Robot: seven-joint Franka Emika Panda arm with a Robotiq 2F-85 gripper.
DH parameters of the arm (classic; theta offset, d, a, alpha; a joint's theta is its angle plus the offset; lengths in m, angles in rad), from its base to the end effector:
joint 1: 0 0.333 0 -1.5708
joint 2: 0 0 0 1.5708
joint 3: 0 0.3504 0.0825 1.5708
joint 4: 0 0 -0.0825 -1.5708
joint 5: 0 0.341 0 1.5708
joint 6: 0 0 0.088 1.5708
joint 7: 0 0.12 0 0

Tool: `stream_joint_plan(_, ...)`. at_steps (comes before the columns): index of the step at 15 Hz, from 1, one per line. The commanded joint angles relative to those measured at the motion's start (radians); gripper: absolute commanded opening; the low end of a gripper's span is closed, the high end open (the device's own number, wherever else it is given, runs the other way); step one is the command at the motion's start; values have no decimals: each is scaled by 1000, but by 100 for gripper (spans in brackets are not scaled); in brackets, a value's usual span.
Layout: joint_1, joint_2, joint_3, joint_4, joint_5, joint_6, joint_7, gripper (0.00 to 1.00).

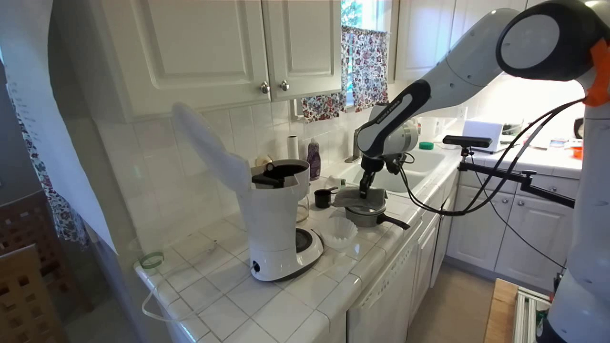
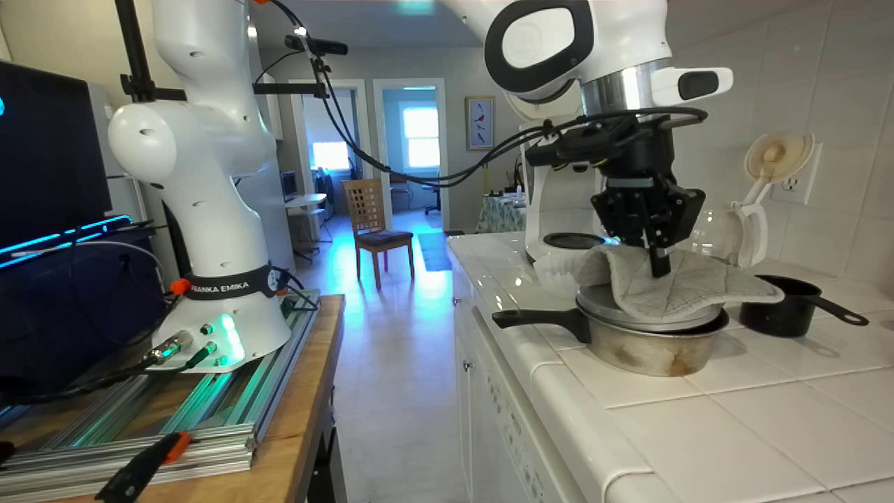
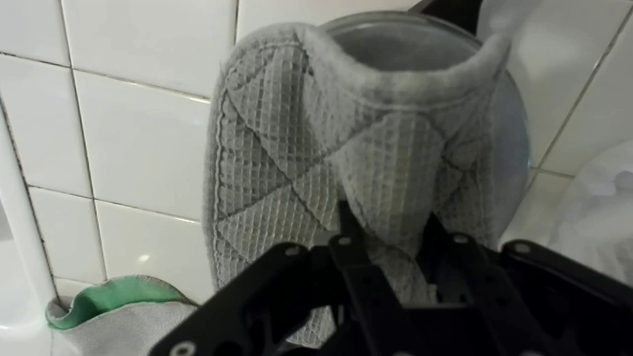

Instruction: Use the potholder to put the silver lid on the silver pot

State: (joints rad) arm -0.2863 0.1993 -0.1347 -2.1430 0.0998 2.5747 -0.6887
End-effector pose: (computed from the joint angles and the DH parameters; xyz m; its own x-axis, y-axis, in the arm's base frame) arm 0.5168 -0.2293 0.3860 0.9573 0.2017 0.2071 0.1815 -0.9770 0.1121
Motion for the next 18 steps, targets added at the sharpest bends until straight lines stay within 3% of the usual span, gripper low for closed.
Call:
stream_joint_plan(1, -17, 12, 11, 29, 42, -32, -40, 8)
stream_joint_plan(10, -25, 23, 5, 37, 42, -57, -38, 11)
stream_joint_plan(11, -26, 24, 4, 38, 40, -58, -37, 55)
stream_joint_plan(13, -26, 24, 3, 39, 37, -61, -34, 61)
stream_joint_plan(18, -28, 23, 1, 43, 31, -60, -32, 96)
